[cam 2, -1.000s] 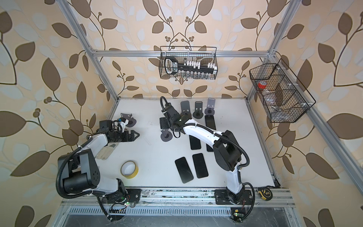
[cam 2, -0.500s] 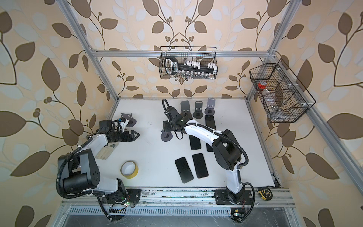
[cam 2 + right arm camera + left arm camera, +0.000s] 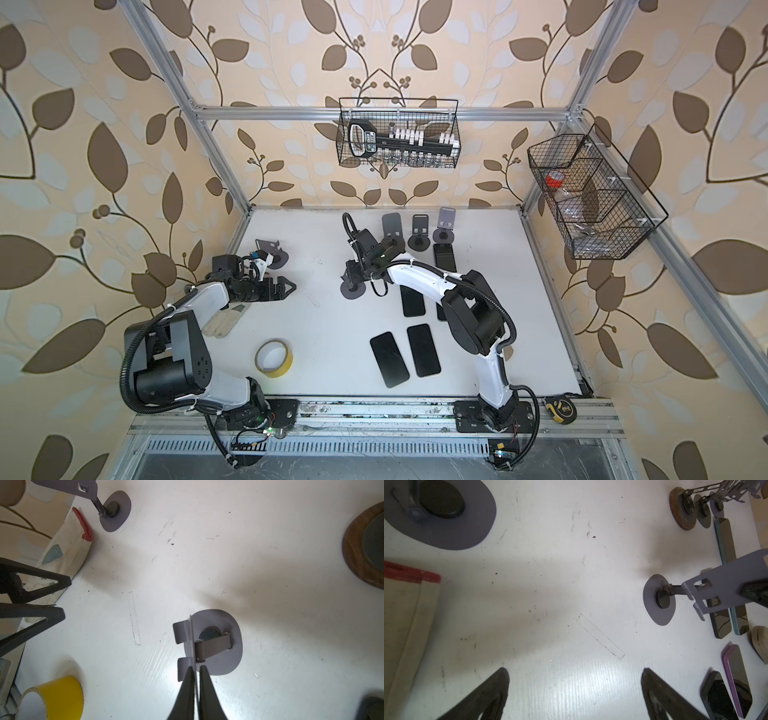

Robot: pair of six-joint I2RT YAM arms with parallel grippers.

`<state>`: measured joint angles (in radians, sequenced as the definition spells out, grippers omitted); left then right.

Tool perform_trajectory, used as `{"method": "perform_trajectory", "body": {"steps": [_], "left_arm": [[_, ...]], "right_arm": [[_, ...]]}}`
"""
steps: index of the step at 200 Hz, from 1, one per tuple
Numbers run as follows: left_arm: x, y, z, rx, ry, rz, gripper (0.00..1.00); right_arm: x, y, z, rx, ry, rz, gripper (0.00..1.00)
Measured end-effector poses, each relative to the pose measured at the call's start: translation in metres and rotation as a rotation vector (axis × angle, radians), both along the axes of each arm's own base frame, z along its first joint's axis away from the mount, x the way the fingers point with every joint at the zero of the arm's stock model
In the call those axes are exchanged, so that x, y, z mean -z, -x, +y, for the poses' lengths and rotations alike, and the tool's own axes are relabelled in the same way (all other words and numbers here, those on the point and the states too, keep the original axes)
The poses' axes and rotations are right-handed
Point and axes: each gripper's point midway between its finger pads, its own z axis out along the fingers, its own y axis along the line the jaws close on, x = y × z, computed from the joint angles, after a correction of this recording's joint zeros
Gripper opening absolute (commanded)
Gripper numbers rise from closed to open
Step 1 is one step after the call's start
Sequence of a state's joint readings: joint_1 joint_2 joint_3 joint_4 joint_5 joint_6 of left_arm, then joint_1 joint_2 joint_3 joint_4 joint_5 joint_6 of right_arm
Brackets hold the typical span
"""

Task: Remove the phone from the phone stand
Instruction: 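Carry the purple-based stand toward the far wall and set it down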

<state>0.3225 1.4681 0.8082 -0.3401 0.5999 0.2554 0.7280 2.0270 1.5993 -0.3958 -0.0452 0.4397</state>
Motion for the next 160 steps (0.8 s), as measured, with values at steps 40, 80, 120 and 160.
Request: {"method": "perform_trajectory", "body": {"steps": [40,80,120,160], "left_arm": [[0.0,0.0,0.0,0.0,0.0,0.0,0.99],[0.0,0.0,0.0,0.0,0.0,0.0,0.99],[0.0,0.0,0.0,0.0,0.0,0.0,0.99],[0.0,0.0,0.0,0.0,0.0,0.0,0.99]], "right_arm": [[-0.011,-0.018,-0.012,0.027,-0.02,-0.016,0.06],[-0.032,-0.05,-0.028,0.069,-0.068,-0.06,0.02],[-0.029,-0.081,-0.039,0.108,-0.094,-0.071,0.0],[-0.014,-0.095,-0.041,0.124,-0.097,-0.062,0.0]]}}
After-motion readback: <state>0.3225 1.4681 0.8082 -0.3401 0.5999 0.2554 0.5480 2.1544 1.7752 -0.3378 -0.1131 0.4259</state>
